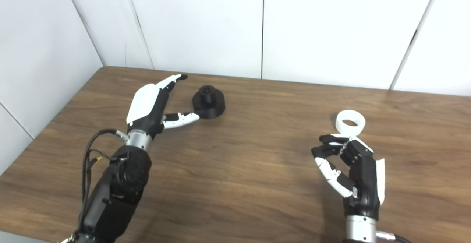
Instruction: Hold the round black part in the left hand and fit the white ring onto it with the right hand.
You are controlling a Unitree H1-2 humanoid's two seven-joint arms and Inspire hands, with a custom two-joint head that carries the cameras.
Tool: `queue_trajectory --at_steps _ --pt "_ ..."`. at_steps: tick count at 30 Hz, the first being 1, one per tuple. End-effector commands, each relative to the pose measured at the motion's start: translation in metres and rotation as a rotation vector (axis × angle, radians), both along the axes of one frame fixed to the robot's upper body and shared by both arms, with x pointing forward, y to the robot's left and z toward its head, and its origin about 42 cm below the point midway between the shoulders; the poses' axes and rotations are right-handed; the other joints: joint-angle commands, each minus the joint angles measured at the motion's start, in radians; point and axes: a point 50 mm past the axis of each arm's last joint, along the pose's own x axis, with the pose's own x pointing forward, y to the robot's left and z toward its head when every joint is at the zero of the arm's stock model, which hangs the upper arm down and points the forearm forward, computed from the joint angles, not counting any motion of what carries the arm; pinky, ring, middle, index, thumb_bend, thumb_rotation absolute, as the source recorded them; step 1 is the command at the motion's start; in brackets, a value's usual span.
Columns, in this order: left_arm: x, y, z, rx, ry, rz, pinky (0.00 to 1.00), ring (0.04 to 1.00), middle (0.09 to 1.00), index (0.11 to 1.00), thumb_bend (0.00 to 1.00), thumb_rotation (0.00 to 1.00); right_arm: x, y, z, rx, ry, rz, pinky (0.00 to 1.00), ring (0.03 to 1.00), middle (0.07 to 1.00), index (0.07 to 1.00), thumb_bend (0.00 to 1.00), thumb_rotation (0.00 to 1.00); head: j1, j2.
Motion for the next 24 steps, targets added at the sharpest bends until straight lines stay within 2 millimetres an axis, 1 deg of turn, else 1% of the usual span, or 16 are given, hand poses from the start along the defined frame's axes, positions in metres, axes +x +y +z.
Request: queue_trajectory --at_steps 1,5,8,10,11,13,17,19,24 --pt "0.015 0.004 0.020 0.054 -0.069 0.013 0.87 0.924 0.916 0.852 0.83 0.50 0.003 0.001 0.004 0.002 -0.040 0.010 0.42 0.500 0.571 0.493 0.50 0.15 -0.001 0.000" --pt "0.027 0.006 0.017 0.097 -0.039 0.022 0.87 0.949 0.940 0.844 0.87 0.55 0.003 0.000 0.004 -0.002 -0.043 0.010 0.43 0.505 0.572 0.493 0.50 0.15 -0.001 0.001" --pt "0.032 0.007 0.016 0.121 -0.024 0.025 0.88 0.966 0.957 0.846 0.89 0.57 0.003 0.000 0.004 -0.005 -0.042 0.008 0.43 0.506 0.572 0.493 0.50 0.15 -0.003 0.000" --pt "0.037 0.007 0.015 0.139 -0.009 0.035 0.91 0.980 0.969 0.846 0.91 0.58 0.004 -0.001 0.003 -0.003 -0.040 0.008 0.43 0.504 0.571 0.493 0.50 0.15 -0.004 -0.001" --pt "0.039 0.008 0.015 0.154 0.000 0.044 0.95 0.991 0.981 0.850 0.93 0.61 0.004 -0.001 0.003 -0.001 -0.040 0.009 0.43 0.504 0.571 0.493 0.50 0.15 -0.004 -0.001" --pt "0.043 0.008 0.013 0.174 0.014 0.059 0.99 0.998 0.993 0.851 0.95 0.62 0.004 -0.001 0.003 -0.002 -0.041 0.009 0.43 0.503 0.570 0.493 0.50 0.15 -0.009 0.001" --pt "0.052 0.009 0.008 0.189 0.060 0.078 1.00 1.000 1.000 0.851 0.97 0.61 0.003 -0.001 0.003 -0.008 -0.044 0.008 0.43 0.507 0.572 0.494 0.50 0.15 -0.016 0.001" --pt "0.055 0.010 0.005 0.195 0.078 0.080 1.00 1.000 1.000 0.851 1.00 0.60 0.003 -0.001 0.004 -0.010 -0.046 0.008 0.43 0.509 0.573 0.493 0.50 0.15 -0.017 0.001" --pt "0.066 0.009 -0.003 0.209 0.124 0.077 1.00 1.000 1.000 0.860 1.00 0.60 0.003 -0.001 0.005 -0.005 -0.044 0.008 0.44 0.516 0.578 0.494 0.50 0.15 -0.020 0.002"
